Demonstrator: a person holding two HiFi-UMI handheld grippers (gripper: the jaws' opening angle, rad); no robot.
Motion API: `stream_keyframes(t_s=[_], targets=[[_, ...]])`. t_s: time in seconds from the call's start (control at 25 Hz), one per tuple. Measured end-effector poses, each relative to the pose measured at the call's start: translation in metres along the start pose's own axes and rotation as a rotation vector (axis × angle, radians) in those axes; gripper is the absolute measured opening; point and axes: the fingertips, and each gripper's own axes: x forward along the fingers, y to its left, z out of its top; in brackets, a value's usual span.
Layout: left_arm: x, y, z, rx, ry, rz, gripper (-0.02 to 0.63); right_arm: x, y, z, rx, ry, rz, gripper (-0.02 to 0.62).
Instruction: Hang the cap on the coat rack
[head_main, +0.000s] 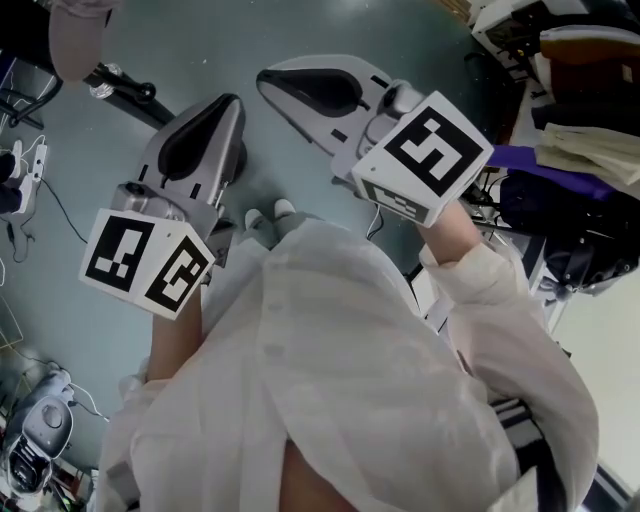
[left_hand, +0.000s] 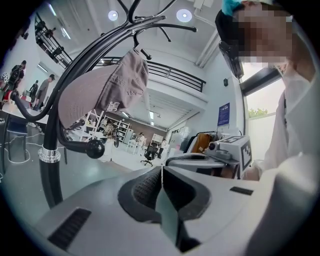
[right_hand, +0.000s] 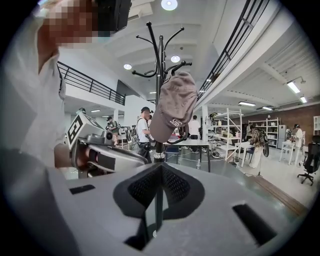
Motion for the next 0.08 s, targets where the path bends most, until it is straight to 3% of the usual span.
stream_keyframes(t_s=[0.08], targets=[[0.0005, -0.0002, -0.0013, -0.002, 0.002, -0.002, 0.018, 0.0003, 0.0002, -0.0014, -0.002, 0.006, 0.004, 0.003]])
